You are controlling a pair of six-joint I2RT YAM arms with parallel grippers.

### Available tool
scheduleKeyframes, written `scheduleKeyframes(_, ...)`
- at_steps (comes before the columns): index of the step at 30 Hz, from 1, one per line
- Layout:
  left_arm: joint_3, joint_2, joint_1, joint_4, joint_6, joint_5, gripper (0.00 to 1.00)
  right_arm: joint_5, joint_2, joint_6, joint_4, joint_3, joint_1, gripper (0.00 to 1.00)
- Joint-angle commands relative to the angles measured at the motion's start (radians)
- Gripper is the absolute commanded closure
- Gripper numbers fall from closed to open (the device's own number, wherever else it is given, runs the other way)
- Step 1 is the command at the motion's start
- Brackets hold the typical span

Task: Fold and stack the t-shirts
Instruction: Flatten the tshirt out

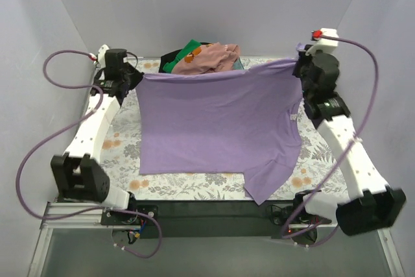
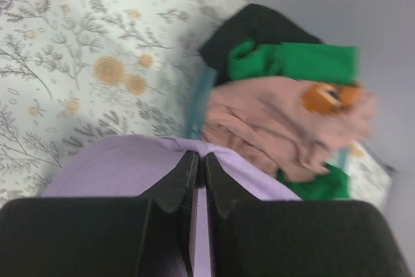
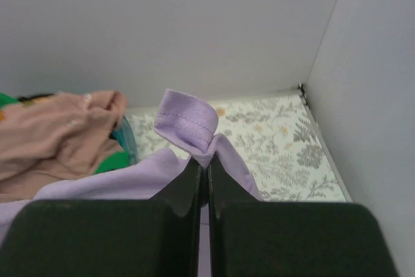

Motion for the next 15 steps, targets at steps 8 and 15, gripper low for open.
scheduleKeyframes(8, 0.346, -0.634, 0.0, -0.235, 0.002, 0.044, 1.0, -0.286, -0.484, 0.092, -0.305, 0.439, -0.004, 0.99)
scheduleKeyframes(15, 0.805, -0.625, 0.002, -0.399, 0.046, 0.123, 1.0, -0.4, -0.556, 0.118, -0.414, 0.779, -0.007, 0.99)
